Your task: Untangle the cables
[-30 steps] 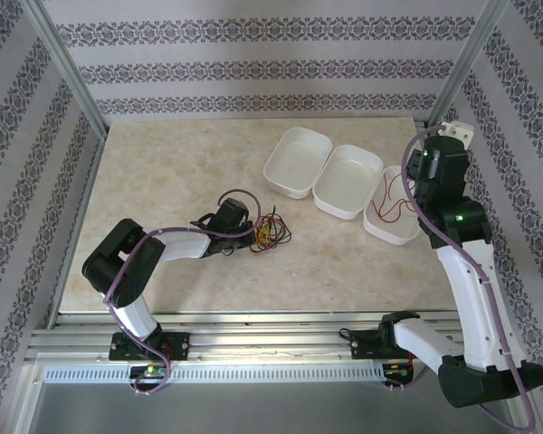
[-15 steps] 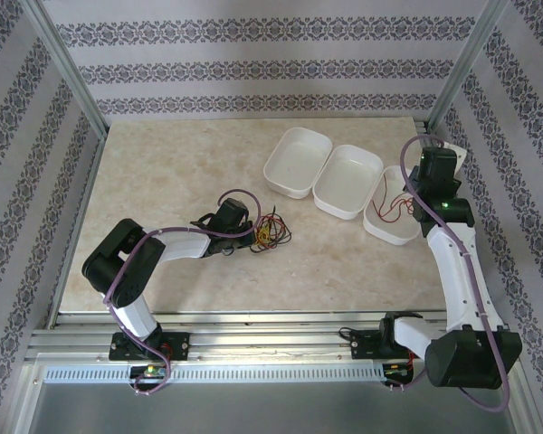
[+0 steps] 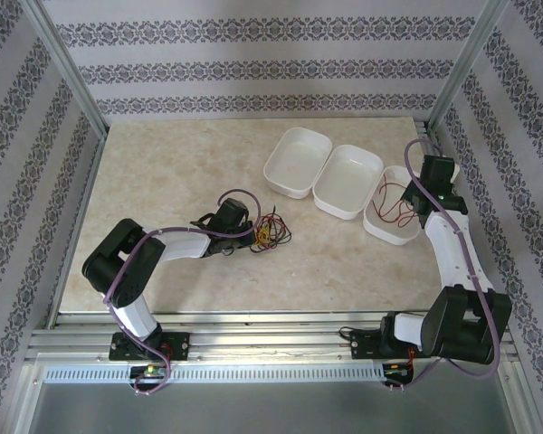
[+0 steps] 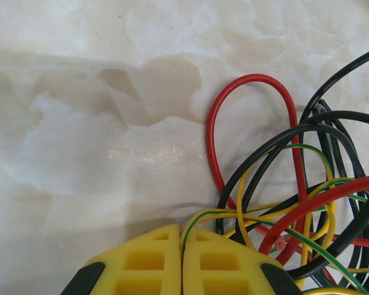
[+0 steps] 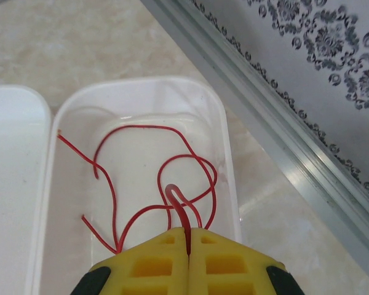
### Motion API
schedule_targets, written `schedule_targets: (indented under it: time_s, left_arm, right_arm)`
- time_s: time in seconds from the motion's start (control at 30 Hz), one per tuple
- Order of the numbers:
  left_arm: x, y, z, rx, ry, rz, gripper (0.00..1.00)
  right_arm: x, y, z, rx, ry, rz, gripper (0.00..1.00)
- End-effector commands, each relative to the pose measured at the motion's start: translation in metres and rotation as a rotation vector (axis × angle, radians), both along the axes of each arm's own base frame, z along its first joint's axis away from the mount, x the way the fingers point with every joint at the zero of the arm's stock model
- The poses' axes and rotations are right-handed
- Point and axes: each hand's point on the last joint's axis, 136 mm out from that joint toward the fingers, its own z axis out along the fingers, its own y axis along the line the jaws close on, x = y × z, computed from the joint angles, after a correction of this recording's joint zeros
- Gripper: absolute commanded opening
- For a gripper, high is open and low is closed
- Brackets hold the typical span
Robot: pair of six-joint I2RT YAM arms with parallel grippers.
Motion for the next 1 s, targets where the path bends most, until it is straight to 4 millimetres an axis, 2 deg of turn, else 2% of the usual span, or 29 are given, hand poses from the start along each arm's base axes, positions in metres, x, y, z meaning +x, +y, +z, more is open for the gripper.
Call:
schedule_targets:
  time_s: [0.0, 0.3, 0.53, 0.8, 0.87, 0.97]
  left_arm:
    - [-0.003, -0.001, -0.007, 0.015, 0.019, -0.009, 0.0]
    - [-0.002, -0.003, -0.008, 0.006, 0.022, -0.01, 0.0]
    - [-0.003, -0.002, -0.008, 0.006, 0.02, -0.008, 0.0]
    - [-0.002, -0.003, -0.007, 0.005, 0.019, -0.007, 0.0]
    - [-0.001, -0.003, -0.007, 0.006, 0.019, -0.008, 0.0]
    - [-0.001, -0.003, -0.007, 0.006, 0.02, -0.007, 0.0]
  right_arm:
    - [0.003, -0.001, -0.015, 0.036, 0.009, -0.008, 0.0]
    - [0.007, -0.007, -0.059, 0.073, 0.138, -0.008, 0.0]
    - [0.022, -0.004, -0.088, 0.117, 0.214, 0.021, 0.0]
    - [0.036, -0.004, -0.1, 0.135, 0.229, 0.036, 0.03]
    - [0.038, -0.003, -0.098, 0.139, 0.23, 0.041, 0.05]
    - [0.037, -0.002, -0.086, 0.132, 0.207, 0.045, 0.14]
